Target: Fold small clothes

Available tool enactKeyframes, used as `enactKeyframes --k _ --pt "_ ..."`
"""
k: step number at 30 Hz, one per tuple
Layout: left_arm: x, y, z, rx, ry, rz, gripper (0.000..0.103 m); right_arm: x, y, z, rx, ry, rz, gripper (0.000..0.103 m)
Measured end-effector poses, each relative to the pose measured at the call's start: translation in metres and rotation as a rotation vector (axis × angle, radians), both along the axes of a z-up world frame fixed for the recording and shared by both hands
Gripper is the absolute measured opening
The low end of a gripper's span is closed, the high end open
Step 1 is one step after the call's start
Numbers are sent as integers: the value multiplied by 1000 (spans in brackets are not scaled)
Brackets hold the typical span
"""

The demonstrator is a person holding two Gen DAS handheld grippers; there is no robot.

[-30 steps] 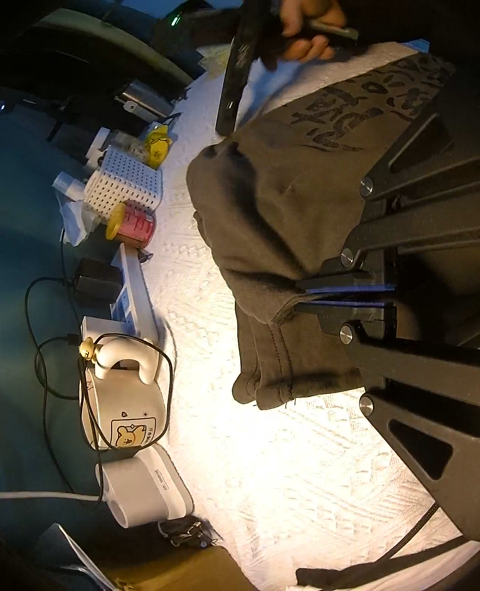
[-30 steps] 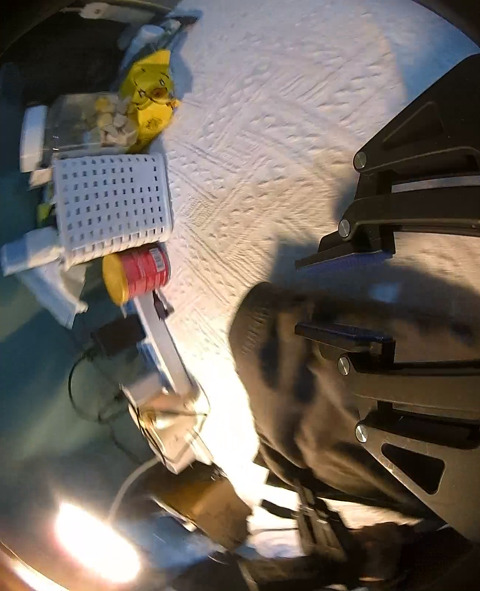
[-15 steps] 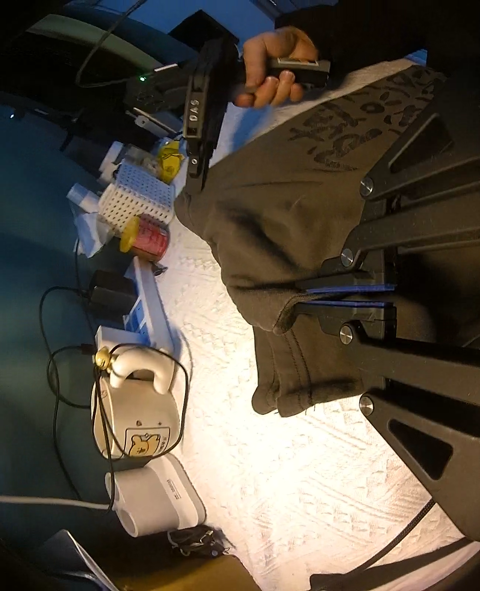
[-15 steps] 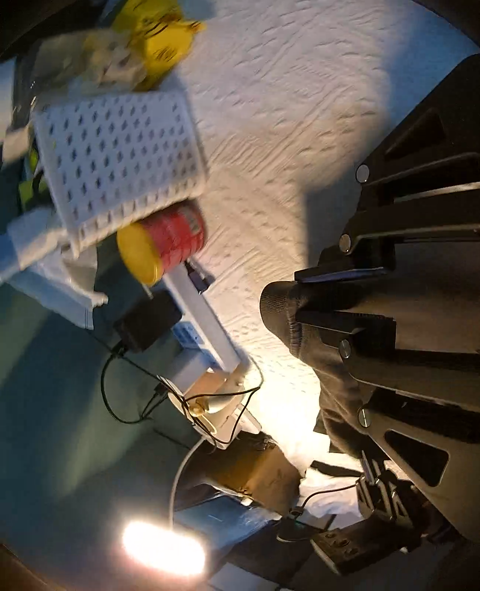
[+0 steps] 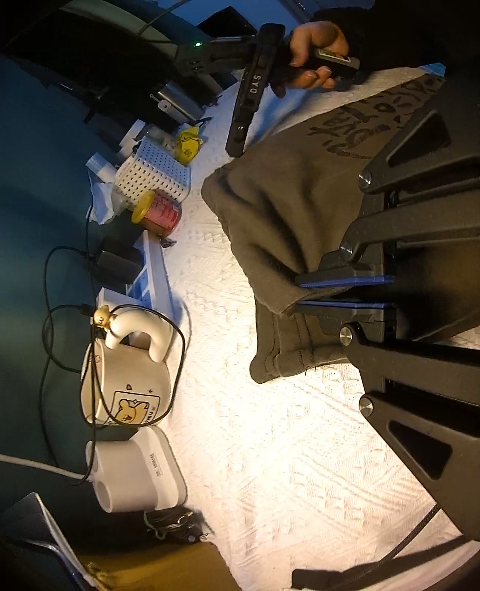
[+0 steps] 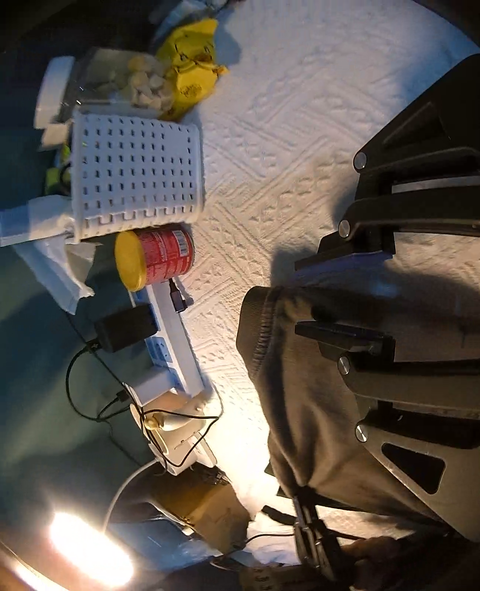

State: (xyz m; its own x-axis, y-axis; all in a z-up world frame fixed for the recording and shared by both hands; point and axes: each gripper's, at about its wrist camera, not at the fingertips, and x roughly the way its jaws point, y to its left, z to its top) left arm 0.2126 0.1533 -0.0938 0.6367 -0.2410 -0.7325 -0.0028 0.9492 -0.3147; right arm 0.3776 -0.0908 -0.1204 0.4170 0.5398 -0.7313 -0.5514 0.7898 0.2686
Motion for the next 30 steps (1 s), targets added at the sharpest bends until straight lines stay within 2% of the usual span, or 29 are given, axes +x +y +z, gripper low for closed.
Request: enactKeyframes --k 3,5,6,8,11,13,14,16,19,24,26,30 --pt "-6 4 9 52 -15 47 10 -6 -5 4 -1 -8 -9 29" --pt "-9 9 12 46 -27 64 12 -9 -8 6 1 -8 -15 29" --pt "-10 14 11 52 -25 87 16 -10 -8 6 1 -6 -17 29" --pt "-8 18 6 72 -8 113 47 -12 -8 5 0 -4 -19 29" --pt "-5 22 -4 72 14 119 47 -14 -7 5 -4 0 -15 29" --pt "-4 19 -6 90 0 104 44 -16 -6 4 -5 0 -6 29" --pt "-2 16 -8 114 -6 94 26 -17 -5 2 -6 4 2 29" --pt "3 12 -12 134 14 78 3 -17 -5 -2 -12 12 4 29" --pt "10 7 -15 164 17 48 3 -17 -6 -6 -15 20 3 29" --pt "19 11 5 196 -53 61 3 -20 -9 -7 -21 18 20 29" --pt "25 14 2 205 -46 57 3 -21 -10 -7 -26 15 20 29" --pt "35 18 -18 189 34 69 4 -26 -15 -9 -40 13 -4 29"
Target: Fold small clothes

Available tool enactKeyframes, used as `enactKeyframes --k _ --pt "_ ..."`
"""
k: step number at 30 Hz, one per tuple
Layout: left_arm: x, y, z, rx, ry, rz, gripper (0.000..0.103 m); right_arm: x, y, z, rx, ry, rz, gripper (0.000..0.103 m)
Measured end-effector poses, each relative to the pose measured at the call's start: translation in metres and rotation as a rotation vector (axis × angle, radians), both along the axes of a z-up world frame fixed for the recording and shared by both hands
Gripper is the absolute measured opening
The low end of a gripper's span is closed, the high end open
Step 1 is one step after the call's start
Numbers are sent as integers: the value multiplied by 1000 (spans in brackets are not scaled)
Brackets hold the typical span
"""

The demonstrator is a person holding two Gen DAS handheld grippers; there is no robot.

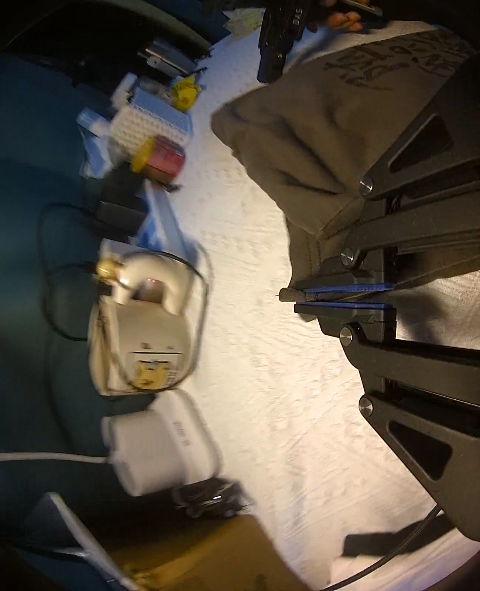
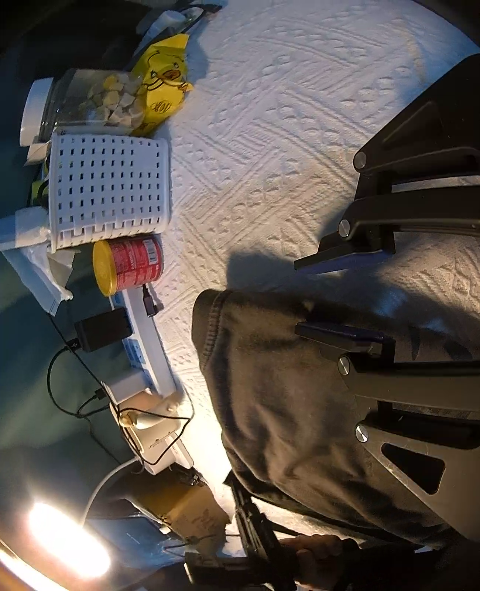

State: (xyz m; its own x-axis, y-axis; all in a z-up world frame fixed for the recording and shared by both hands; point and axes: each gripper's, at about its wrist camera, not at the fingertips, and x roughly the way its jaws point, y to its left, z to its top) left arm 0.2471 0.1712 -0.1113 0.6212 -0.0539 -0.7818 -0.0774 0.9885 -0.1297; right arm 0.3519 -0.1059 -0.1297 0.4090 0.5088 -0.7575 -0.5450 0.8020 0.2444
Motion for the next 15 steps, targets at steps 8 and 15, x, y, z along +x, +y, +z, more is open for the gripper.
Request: enactKeyframes --k 8,15 --pt "-41 -14 30 -89 -30 -16 34 -10 -11 5 10 -7 -28 29" --pt "-76 -54 16 -224 38 -87 42 -26 -20 -1 -15 25 -50 29"
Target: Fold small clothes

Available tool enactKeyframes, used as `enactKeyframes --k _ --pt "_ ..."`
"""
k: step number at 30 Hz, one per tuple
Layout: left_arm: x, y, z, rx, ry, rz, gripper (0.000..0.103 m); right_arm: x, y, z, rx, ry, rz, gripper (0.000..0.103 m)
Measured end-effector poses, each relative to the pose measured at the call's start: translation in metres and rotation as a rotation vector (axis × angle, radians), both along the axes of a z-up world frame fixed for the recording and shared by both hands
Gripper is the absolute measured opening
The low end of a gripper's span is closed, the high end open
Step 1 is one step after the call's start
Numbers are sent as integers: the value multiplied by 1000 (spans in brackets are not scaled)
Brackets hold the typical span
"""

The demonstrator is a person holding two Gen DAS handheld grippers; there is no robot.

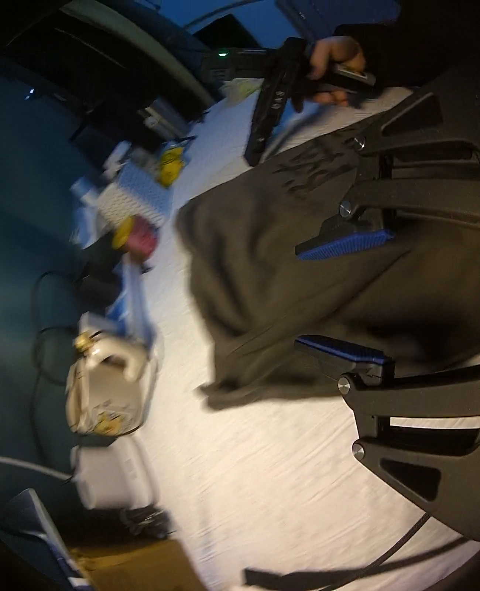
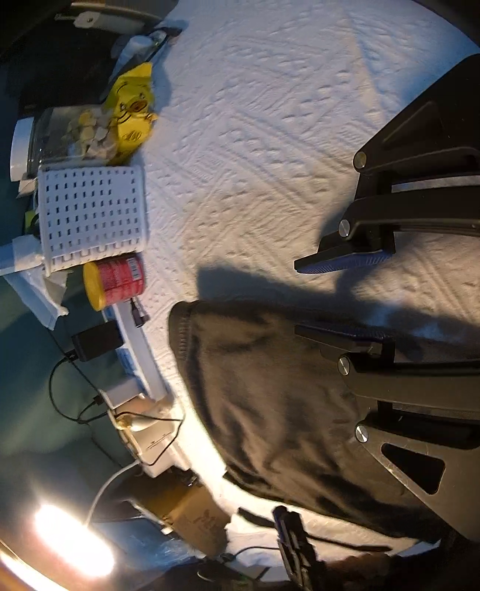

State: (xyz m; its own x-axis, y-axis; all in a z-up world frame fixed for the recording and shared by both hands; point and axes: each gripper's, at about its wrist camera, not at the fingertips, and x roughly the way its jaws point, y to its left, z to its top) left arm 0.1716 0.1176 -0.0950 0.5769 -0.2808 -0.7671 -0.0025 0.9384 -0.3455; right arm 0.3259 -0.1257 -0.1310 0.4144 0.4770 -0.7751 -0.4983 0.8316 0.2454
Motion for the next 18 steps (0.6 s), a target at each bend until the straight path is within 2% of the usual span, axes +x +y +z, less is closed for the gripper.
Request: enactKeyframes --k 2,6,9,10,11,12,13,14,15,18 --pt "-4 -10 -7 5 23 -13 42 -10 -4 -5 -62 -18 -13 29" --pt "-12 -26 -25 15 66 -41 42 -22 -7 -5 -100 -54 -5 29" --pt "-17 -37 -25 97 10 -57 41 -38 -4 -8 -206 -145 17 29" --pt "-17 -37 -25 105 6 -53 31 -38 -4 -8 -206 -145 17 29" --pt "-17 -38 -25 118 5 -49 9 -40 -3 -8 -224 -162 18 31" --pt "-16 -38 -25 119 12 -44 7 -42 -4 -9 -248 -178 10 37" --pt "-18 -38 -24 125 10 -36 6 -44 -6 -9 -313 -210 -39 59" --pt "-19 -39 -21 140 2 -28 5 -44 -6 -9 -313 -210 -39 75" --pt "-21 -40 -17 158 -12 -20 5 -43 -10 -9 -333 -221 -63 77" --pt "-24 -36 -14 171 -20 6 4 -40 -23 -10 -285 -175 -73 77"
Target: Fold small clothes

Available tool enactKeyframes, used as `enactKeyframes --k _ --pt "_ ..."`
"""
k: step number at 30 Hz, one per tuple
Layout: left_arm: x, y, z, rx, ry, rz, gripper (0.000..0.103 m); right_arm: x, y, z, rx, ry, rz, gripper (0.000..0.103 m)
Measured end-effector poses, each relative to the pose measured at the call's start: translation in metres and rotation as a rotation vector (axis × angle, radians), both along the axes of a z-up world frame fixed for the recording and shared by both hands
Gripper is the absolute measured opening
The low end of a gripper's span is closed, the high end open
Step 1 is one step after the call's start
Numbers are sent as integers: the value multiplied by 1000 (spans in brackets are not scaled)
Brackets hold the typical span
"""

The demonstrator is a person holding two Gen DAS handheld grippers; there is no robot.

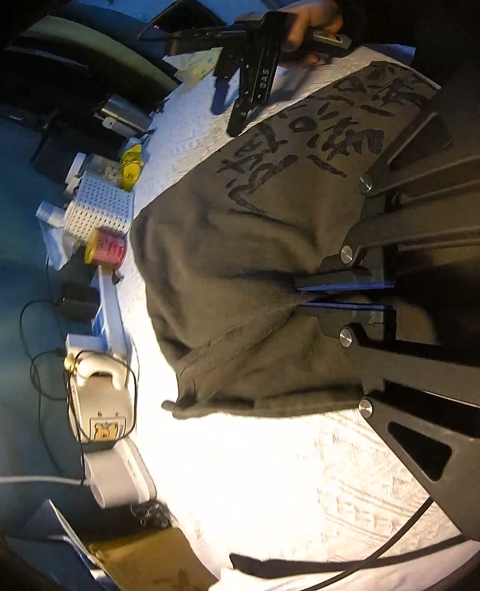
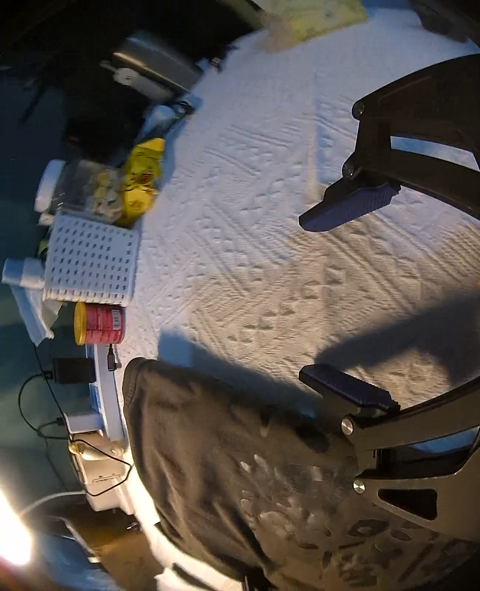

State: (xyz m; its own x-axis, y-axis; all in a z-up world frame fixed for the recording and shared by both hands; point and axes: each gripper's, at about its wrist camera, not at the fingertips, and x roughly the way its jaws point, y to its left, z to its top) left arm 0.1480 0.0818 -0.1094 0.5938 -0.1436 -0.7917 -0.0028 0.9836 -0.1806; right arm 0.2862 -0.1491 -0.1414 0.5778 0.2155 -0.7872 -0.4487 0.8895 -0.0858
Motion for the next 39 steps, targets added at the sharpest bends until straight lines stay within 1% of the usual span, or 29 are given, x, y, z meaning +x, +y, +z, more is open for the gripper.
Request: enactKeyframes --k 3,4,5,9,11,14,15,16,18,20,23,25,28,31,33,37,39 --pt "0 8 -4 -22 17 20 5 -3 -8 1 15 4 -21 77" --pt "-1 7 -4 -19 20 18 5 -4 -9 3 23 2 -27 77" --pt "-2 6 -4 -14 19 17 5 -7 -11 6 46 1 -26 77" --pt "-6 9 -2 -48 37 40 7 -22 -12 14 179 34 8 77" --pt "-9 9 0 -60 41 43 7 -30 -6 16 211 43 38 77" --pt "-15 8 1 -100 55 19 7 -41 5 13 222 47 64 77" --pt "-18 9 1 -115 62 18 7 -50 13 9 223 61 84 77" --pt "-20 10 0 -126 66 20 7 -50 13 9 223 61 84 77" --pt "-26 10 0 -156 76 17 7 -55 17 5 214 70 96 77" --pt "-32 8 -2 -188 85 -6 7 -60 21 1 202 74 101 77" --pt "-40 6 -9 -226 118 -36 7 -69 24 0 178 57 100 77" --pt "-47 3 -14 -211 141 -35 7 -74 23 0 173 52 94 77" --pt "-58 1 -14 -207 127 -31 7 -82 21 -1 164 43 91 77" --pt "-68 -1 -17 -193 58 -66 7 -87 19 -3 156 27 84 77" --pt "-74 2 -18 -206 48 -54 7 -90 19 -3 143 13 80 77" --pt "-84 -5 -15 -138 36 -53 7 -100 14 -4 129 -3 62 77" --pt "-87 -11 -12 -83 43 -37 7 -101 12 -4 132 -2 60 77"
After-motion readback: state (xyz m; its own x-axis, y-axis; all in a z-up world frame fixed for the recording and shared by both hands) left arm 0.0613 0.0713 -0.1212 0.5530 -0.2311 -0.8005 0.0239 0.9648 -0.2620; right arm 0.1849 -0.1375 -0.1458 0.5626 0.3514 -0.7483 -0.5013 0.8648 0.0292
